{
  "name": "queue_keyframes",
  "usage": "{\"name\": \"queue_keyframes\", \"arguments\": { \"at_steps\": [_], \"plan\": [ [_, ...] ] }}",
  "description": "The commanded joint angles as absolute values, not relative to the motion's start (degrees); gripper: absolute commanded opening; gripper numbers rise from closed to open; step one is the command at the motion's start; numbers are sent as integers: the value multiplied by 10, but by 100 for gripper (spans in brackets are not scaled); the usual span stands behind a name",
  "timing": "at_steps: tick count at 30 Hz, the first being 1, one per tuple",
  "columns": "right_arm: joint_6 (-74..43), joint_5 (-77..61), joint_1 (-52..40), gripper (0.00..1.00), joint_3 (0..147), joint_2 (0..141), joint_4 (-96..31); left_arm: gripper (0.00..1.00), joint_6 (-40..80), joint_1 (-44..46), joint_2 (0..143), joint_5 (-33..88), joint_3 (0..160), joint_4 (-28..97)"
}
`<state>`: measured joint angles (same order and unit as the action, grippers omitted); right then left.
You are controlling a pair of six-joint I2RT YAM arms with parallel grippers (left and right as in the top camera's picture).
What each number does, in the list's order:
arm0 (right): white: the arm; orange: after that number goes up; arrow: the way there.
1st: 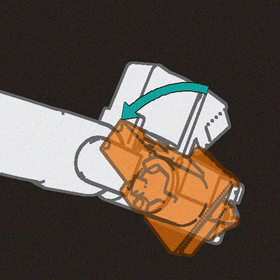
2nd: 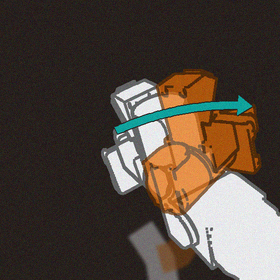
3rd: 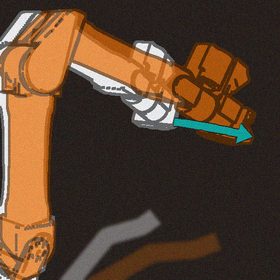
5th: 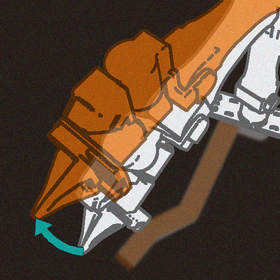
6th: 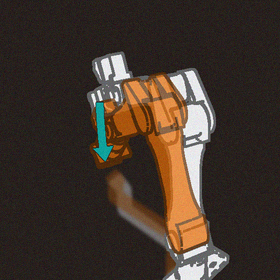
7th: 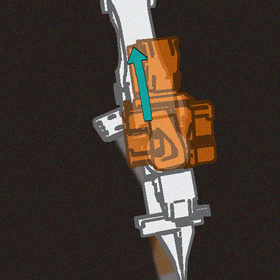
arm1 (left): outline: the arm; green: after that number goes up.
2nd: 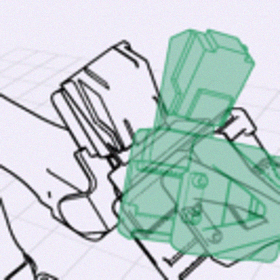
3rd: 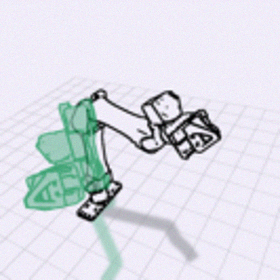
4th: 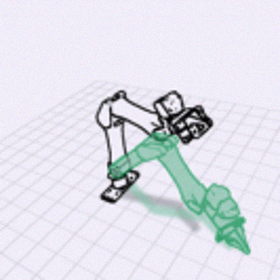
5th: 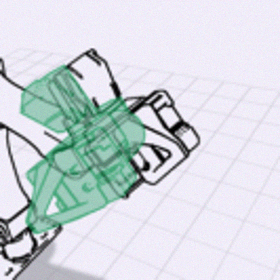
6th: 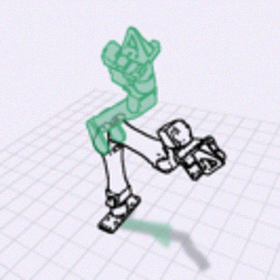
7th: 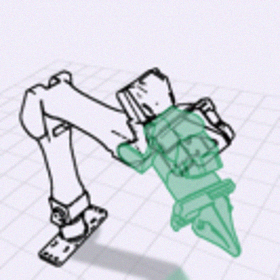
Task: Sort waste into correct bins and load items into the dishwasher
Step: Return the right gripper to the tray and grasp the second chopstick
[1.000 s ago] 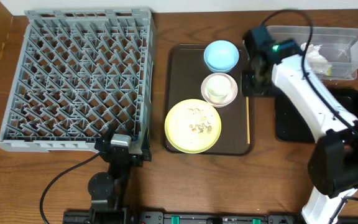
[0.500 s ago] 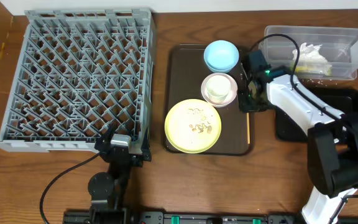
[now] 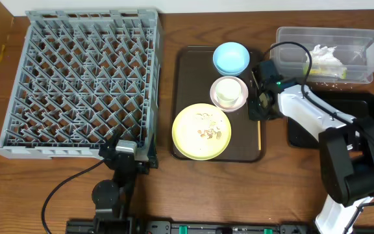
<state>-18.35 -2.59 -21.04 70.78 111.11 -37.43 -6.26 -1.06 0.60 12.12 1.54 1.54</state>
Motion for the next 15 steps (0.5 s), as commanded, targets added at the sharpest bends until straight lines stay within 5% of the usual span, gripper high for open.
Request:
{"name": "queue_keyframes", "arguments": {
  "at_steps": [1,7,12,15],
  "plan": [
    [-199,-20,-207,22,690,1117,-366,98,-68,-9,2,135,3,30],
    [-214,-15,-207,20,666,1117,-345,98,-68,-9,2,135,3,30],
    [-225,-16,-207,2,665,1117,-348,98,-68,-9,2,135,3,30],
    [-240,-19,-207,1,669,1116,-354,98,-68,-9,2,135,3,30]
  ]
}}
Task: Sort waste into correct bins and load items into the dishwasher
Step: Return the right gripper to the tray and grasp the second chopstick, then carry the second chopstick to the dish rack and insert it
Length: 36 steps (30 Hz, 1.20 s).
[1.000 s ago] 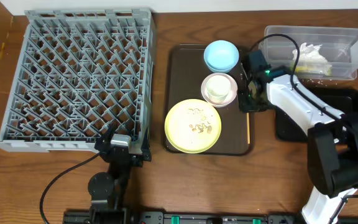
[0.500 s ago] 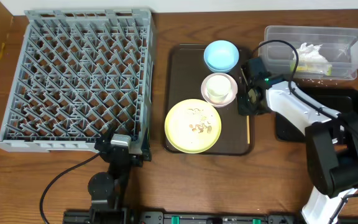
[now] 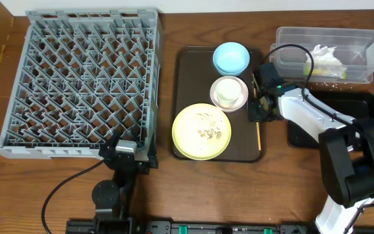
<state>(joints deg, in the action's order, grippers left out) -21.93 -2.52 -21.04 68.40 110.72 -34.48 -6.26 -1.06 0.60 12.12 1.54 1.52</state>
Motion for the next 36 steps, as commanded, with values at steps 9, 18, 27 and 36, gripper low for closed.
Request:
{"name": "queue_keyframes", "arguments": {
  "at_steps": [9,18,27,36],
  "plan": [
    [-242,-23,-206,1,776,1091,-474,98,-68,-9,2,135,3,30],
    [-242,-63,-206,1,955,1070,-584,98,-68,-9,2,135,3,30],
    [-360,-202,-224,1,1023,1072,-409,98,-68,-9,2,135,3,30],
    [-448,-200,-338,1,1023,1138,-163,98,-68,-9,2,135,3,30]
  ]
}}
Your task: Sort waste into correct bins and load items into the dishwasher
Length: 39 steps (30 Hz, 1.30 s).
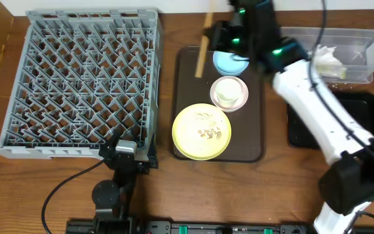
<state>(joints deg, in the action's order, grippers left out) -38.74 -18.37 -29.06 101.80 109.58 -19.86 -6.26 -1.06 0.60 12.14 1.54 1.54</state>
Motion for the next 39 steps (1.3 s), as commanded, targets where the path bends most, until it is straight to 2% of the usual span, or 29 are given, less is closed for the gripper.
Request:
{"name": "queue_keyframes", "arguments": {
  "at_steps": [1,11,16,17,20,24,26,32,36,38,39],
  "plan": [
    [-456,-200,-352,1,1023,1152,-141,98,-68,-9,2,135,3,30],
    [-474,-172,-422,1,1023,1259,-4,98,-68,-9,2,135,3,30],
    [-525,-171,-435,1,1023,1292,27,98,-68,-9,2,135,3,30],
    [-527,-169,-436,3,1023,1294,30,98,-68,-9,2,135,3,30],
    [-527,-167,-442,16,1023,1303,38,98,-68,-9,2,135,3,30],
    [-507,-161,-446,27,1023,1306,34,98,-68,-9,2,135,3,30],
    [-501,-159,-446,37,1023,1305,35,98,-68,-9,2,135,3,30],
    [-479,-169,-438,42,1023,1292,27,98,-68,-9,2,135,3,30],
    [-435,-170,-411,47,1023,1238,-39,98,-68,-9,2,135,3,30],
    [-402,-170,-394,56,1023,1203,-91,98,-68,-9,2,135,3,30],
    [-370,-170,-376,64,1023,1173,-141,98,-68,-9,2,135,3,30]
  ]
}}
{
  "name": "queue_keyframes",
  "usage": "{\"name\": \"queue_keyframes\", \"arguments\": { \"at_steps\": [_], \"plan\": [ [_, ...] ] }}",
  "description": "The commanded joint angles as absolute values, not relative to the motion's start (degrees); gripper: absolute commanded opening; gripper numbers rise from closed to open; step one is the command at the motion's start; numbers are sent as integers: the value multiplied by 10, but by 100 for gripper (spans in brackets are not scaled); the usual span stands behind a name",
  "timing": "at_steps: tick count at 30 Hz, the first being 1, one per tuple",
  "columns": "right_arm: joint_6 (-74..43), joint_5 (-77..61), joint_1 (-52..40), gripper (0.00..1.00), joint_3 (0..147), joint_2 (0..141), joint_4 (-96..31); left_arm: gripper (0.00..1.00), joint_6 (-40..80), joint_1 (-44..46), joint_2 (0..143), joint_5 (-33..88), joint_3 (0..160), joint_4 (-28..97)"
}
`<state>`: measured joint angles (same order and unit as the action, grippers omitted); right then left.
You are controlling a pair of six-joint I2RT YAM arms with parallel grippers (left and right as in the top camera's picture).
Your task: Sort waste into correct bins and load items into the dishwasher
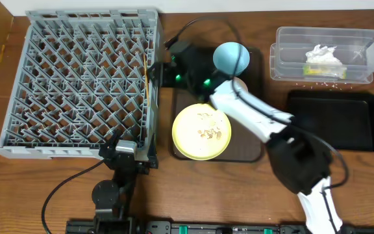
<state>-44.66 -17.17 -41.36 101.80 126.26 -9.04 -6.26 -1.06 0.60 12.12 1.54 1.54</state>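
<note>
My right gripper has reached left across the brown tray to the right edge of the grey dish rack. It is shut on a thin wooden chopstick, which lies along the rack's rightmost row of slots. A yellow plate with food scraps sits at the tray's front. A blue bowl is at the tray's back. The pale cup between them is mostly hidden under my right arm. My left gripper rests folded at the rack's front right corner, and its fingers cannot be made out.
A clear plastic bin with crumpled paper stands at the back right. In front of it lies a black tray. My right arm crosses over the brown tray.
My right gripper, which held the chopstick high over the tray's back left part, is now low at the rack's right edge with the chopstick along the outermost slots.
My right gripper was down at the tray's right edge over a chopstick lying there, and stayed there half a second later. Then it held the chopstick lifted over the tray's back. Now the chopstick is at the rack's right side, and the tray's right edge is bare.
</note>
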Motion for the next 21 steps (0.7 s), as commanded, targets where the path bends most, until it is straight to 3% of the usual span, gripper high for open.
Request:
{"name": "queue_keyframes", "arguments": {
  "at_steps": [1,5,13,21],
  "plan": [
    [-343,-170,-350,76,1023,1137,-205,98,-68,-9,2,135,3,30],
    [-315,-169,-279,99,1023,1064,-336,98,-68,-9,2,135,3,30],
    [-316,-169,-127,99,1023,962,-522,98,-68,-9,2,135,3,30],
    [-316,-118,-19,99,1023,949,-634,98,-68,-9,2,135,3,30]
  ]
}}
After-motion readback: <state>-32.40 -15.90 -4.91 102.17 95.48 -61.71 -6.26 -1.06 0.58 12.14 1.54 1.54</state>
